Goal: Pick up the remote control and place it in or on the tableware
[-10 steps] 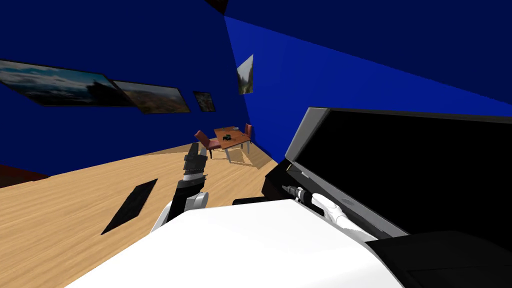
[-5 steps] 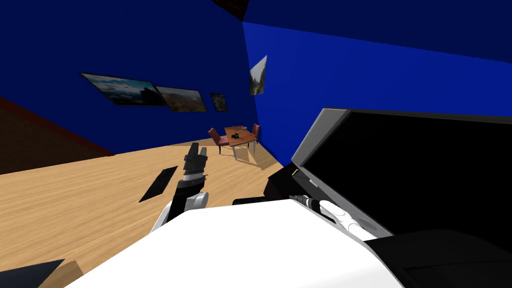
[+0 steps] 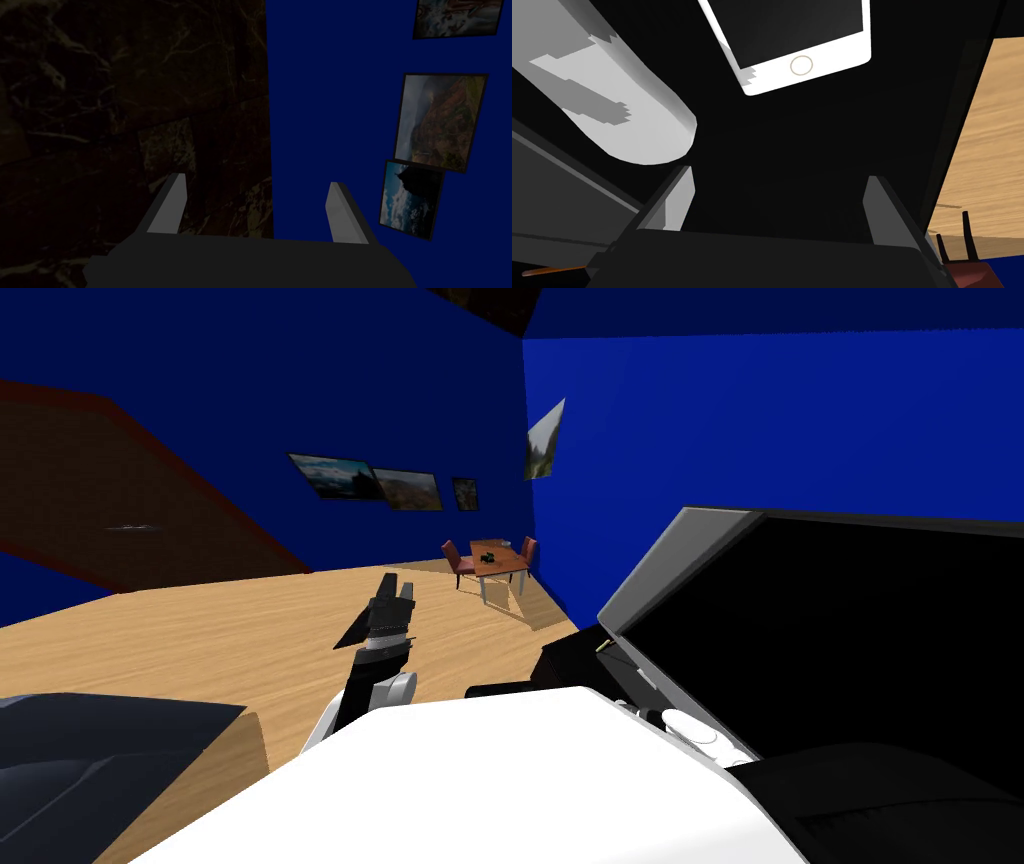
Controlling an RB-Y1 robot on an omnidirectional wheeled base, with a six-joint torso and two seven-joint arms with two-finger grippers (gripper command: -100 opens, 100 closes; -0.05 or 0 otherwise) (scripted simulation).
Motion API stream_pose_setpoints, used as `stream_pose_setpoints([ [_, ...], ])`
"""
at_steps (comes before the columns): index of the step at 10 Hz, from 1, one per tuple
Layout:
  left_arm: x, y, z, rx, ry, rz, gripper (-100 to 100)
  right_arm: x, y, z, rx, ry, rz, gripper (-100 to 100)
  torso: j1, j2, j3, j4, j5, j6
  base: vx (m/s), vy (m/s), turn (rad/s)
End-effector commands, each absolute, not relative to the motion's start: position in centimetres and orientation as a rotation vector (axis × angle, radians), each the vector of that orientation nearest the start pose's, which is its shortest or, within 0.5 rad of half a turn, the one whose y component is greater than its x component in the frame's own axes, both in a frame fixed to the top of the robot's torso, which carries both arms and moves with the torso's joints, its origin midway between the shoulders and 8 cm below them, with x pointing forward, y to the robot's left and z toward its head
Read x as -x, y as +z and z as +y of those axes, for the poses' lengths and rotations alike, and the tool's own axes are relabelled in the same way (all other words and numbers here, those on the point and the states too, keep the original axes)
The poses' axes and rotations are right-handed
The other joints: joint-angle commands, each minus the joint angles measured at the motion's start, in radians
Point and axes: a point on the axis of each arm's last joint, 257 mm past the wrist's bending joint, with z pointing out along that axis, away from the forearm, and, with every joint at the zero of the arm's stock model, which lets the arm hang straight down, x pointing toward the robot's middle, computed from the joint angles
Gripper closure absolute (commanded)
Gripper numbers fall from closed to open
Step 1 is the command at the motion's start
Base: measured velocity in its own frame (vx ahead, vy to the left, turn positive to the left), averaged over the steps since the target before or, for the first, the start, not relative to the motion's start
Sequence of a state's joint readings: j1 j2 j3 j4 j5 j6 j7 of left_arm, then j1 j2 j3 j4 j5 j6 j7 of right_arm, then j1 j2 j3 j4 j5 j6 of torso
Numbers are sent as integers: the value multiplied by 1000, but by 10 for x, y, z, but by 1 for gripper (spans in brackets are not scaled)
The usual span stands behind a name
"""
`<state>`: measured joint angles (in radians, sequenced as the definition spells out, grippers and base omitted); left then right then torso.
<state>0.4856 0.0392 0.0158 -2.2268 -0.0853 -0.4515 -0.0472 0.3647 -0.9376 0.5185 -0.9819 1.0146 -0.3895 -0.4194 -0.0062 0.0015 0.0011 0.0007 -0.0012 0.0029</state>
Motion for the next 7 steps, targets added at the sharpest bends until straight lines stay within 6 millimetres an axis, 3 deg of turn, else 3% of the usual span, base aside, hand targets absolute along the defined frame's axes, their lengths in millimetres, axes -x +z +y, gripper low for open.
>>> stream_pose_setpoints([
  [1,-364,-5,275,624,-1172,764,0,-106,-559,-511,-86,119,2833,-100,0,0,0,0,0,0,-19,-29,-25],
  [2,-364,-5,275,624,-1172,764,0,-106,-559,-511,-86,119,2833,-100,2,-1,-1,0,0,0,-1,4,-38],
  [5,-364,-5,275,624,-1172,764,0,-34,-566,-544,-64,19,2978,-100,0,-1,0,0,0,-1,-43,-67,368],
  [6,-364,-5,275,624,-1172,764,0,-34,-566,-544,-64,19,2978,-100,-2,0,0,0,0,0,-48,-84,146],
  [7,-364,-5,275,624,-1172,764,0,-14,-567,-549,-58,0,3017,-100,-1,0,0,0,-1,0,-57,-48,216],
])
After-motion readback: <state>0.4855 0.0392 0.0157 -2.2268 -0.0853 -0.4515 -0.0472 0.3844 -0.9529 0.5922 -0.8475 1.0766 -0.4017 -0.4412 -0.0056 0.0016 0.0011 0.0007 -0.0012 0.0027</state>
